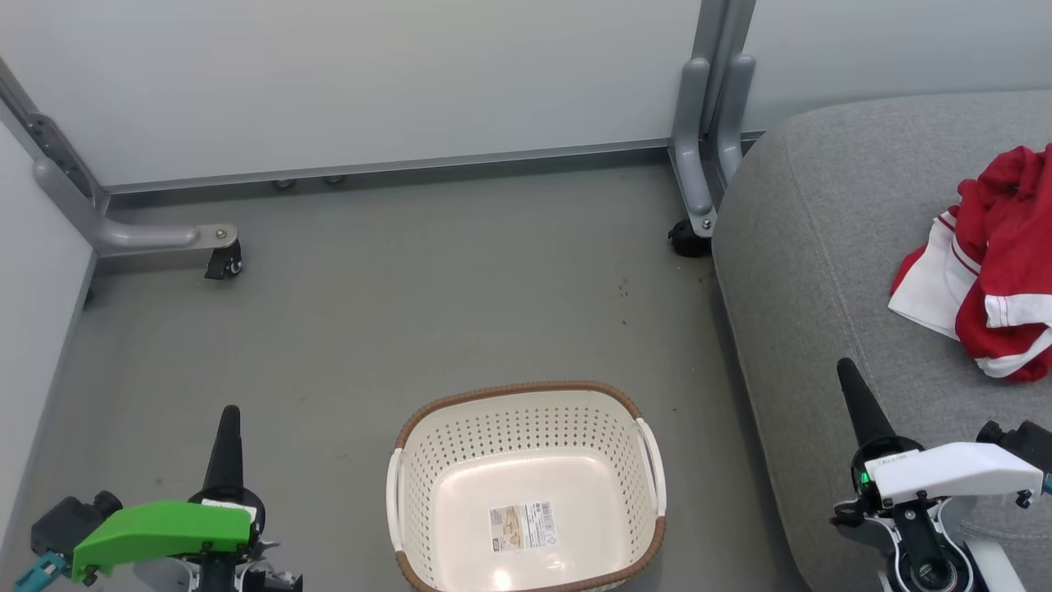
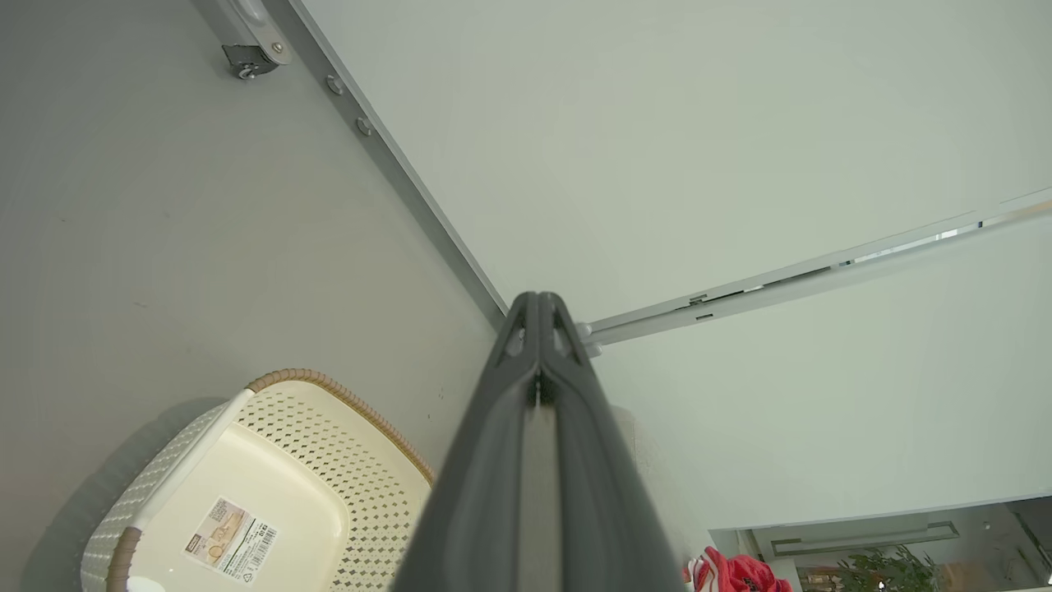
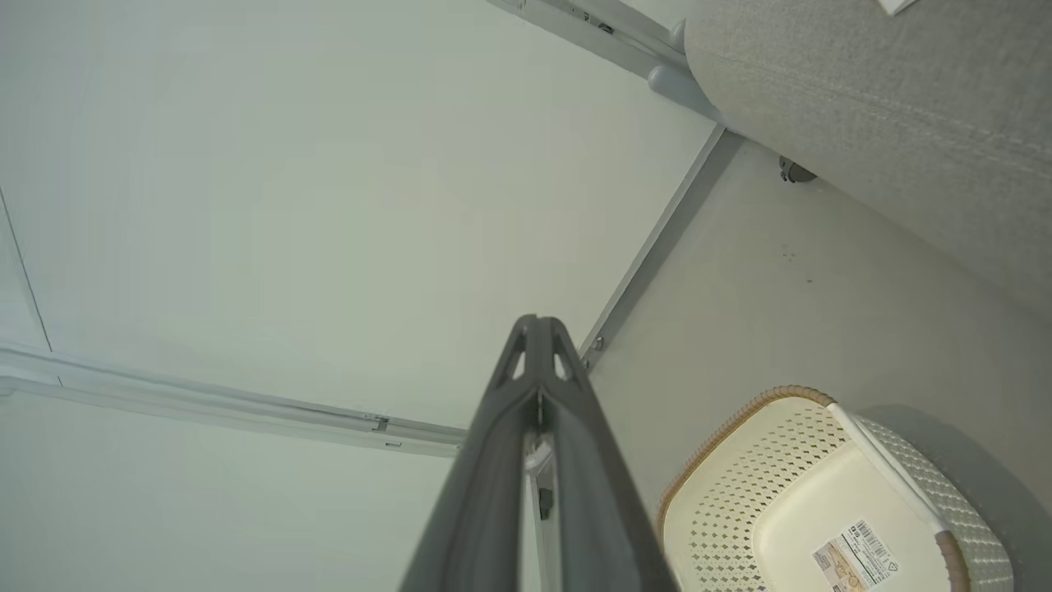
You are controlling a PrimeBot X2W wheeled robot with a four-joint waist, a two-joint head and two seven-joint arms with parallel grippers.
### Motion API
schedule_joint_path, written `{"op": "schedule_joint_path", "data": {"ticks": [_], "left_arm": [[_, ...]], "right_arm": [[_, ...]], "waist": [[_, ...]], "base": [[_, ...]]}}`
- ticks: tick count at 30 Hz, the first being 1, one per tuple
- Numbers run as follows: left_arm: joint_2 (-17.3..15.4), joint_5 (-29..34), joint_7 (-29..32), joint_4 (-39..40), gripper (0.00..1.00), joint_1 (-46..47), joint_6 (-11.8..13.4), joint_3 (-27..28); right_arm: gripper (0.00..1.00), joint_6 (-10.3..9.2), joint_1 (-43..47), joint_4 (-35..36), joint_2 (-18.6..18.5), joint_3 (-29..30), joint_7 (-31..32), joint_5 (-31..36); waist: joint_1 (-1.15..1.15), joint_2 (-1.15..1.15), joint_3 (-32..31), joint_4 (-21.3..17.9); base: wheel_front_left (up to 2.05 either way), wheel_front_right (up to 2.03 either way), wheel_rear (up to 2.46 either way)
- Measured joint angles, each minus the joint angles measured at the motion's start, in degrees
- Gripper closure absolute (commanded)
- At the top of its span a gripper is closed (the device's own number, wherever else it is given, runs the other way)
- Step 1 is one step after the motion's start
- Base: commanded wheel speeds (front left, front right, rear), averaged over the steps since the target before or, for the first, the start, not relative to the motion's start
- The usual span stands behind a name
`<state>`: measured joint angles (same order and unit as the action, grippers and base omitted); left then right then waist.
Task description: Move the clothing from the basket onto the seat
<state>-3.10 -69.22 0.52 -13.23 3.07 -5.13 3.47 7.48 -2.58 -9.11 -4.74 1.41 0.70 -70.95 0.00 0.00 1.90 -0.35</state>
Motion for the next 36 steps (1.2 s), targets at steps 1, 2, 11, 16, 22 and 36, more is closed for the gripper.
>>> {"op": "schedule_joint_path", "data": {"ticks": [1,2,11,16,22,36], "left_arm": [[0.01,-0.49,0.20,-0.01,1.00,0.04,-0.05,0.05],[0.01,-1.02,0.27,-0.02,1.00,0.08,-0.21,0.10],[0.08,-5.80,1.47,-0.15,1.00,0.75,-0.60,0.65],[0.10,-8.14,2.11,-0.21,1.00,1.05,-0.92,1.07],[0.12,-10.87,2.96,-0.32,1.00,1.20,-1.01,1.52],[0.16,-16.80,4.46,-0.55,1.00,2.03,-1.69,2.20]], "right_arm": [[1.00,0.00,-0.02,-0.13,0.00,0.03,0.05,-0.59],[1.00,0.00,-0.03,-0.23,0.00,0.08,0.23,-1.07],[1.00,0.00,-0.65,-1.21,0.00,0.62,0.82,-5.86],[1.00,0.00,-1.17,-1.71,0.01,0.92,1.29,-8.34],[1.00,0.00,-1.32,-2.31,0.02,1.22,1.75,-11.12],[1.00,0.00,-2.36,-3.54,0.10,1.90,2.76,-17.05]], "waist": [[0.00,0.00,-0.04,0.01],[0.00,0.00,-0.06,0.01],[0.00,0.00,-0.37,0.07],[0.00,0.00,-0.54,0.11],[0.00,0.00,-0.74,0.14],[0.00,0.00,-1.20,0.24]], "base": [[0.00,0.00,0.00],[0.00,0.00,0.00],[0.00,0.00,0.00],[0.00,0.00,0.00],[0.00,0.00,0.00],[0.00,0.00,0.00]]}}
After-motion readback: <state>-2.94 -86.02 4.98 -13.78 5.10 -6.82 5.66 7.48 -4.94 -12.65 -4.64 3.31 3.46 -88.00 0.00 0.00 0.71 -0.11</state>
